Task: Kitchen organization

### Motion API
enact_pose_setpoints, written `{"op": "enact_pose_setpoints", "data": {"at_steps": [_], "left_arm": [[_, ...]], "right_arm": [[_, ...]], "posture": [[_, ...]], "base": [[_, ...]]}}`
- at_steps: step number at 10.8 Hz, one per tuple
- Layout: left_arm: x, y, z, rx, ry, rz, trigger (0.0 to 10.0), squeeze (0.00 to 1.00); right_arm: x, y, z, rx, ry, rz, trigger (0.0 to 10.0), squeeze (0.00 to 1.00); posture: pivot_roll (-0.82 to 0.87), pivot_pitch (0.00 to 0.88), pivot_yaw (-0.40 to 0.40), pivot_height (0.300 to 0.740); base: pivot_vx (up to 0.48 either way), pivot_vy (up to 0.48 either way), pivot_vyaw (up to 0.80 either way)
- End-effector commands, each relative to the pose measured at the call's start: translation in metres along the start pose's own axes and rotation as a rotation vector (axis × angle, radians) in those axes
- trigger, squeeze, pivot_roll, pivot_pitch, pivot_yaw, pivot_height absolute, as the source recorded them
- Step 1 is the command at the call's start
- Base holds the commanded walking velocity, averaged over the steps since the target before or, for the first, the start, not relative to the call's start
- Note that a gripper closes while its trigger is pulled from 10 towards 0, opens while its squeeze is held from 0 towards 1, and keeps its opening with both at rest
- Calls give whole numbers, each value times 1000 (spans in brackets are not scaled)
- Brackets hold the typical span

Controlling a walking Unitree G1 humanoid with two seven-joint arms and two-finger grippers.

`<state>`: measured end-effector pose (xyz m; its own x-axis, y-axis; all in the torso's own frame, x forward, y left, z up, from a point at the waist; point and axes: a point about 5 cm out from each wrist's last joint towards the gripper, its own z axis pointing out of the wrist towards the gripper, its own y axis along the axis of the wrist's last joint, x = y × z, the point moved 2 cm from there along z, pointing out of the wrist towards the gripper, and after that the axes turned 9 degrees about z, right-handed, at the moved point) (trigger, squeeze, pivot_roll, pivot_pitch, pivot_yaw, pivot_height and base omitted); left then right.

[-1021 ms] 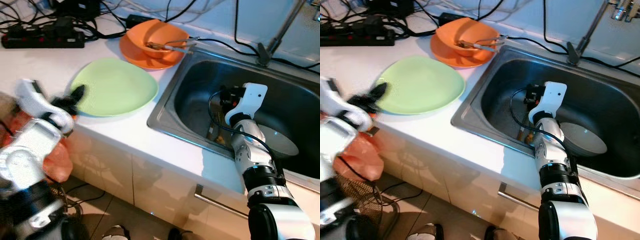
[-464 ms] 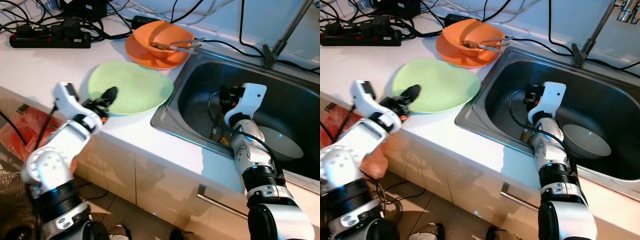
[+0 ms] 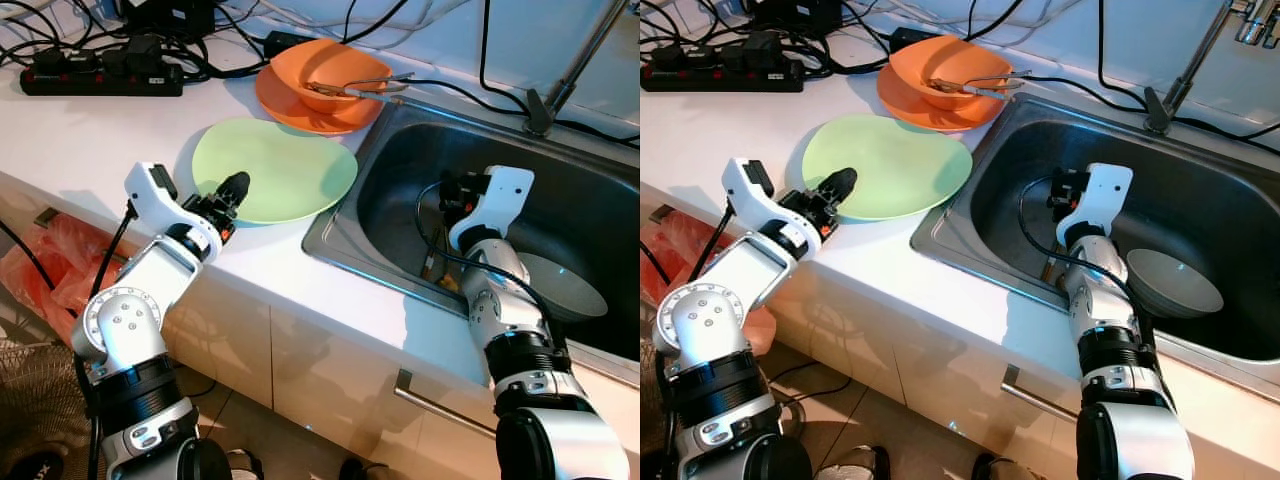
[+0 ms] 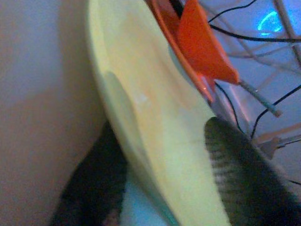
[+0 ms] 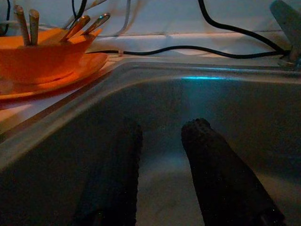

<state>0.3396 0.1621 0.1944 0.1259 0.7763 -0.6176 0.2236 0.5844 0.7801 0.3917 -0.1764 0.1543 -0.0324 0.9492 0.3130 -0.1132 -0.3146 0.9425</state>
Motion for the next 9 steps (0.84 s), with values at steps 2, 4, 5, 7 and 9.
{"op": "enact_pose_setpoints", "data": {"at_steps": [2,4,5,7,9], "left_arm": [[0,-16,4,66,20,5,0,0],[-1,-17,4,63,18,8,0,0],[-3,-17,4,62,15,8,0,0],[-7,-18,3,62,3,8,0,0],[-19,-25,6,80,-47,-2,0,0]], "right_arm": [[-5,-5,-3,19,-17,2,10000,0],[-5,-5,-3,19,-16,1,10000,0],[-5,-4,-3,20,-15,0,10000,0],[-4,-5,-2,23,-11,1,10000,0],[-2,-6,-2,29,-6,2,10000,0]], "posture": [[81,136,-49,740],[81,138,-52,740],[82,138,-53,740],[86,138,-55,740],[87,137,-56,740]], "base": [[0,0,0],[0,0,0],[0,0,0],[0,0,0],[0,0,0]]}}
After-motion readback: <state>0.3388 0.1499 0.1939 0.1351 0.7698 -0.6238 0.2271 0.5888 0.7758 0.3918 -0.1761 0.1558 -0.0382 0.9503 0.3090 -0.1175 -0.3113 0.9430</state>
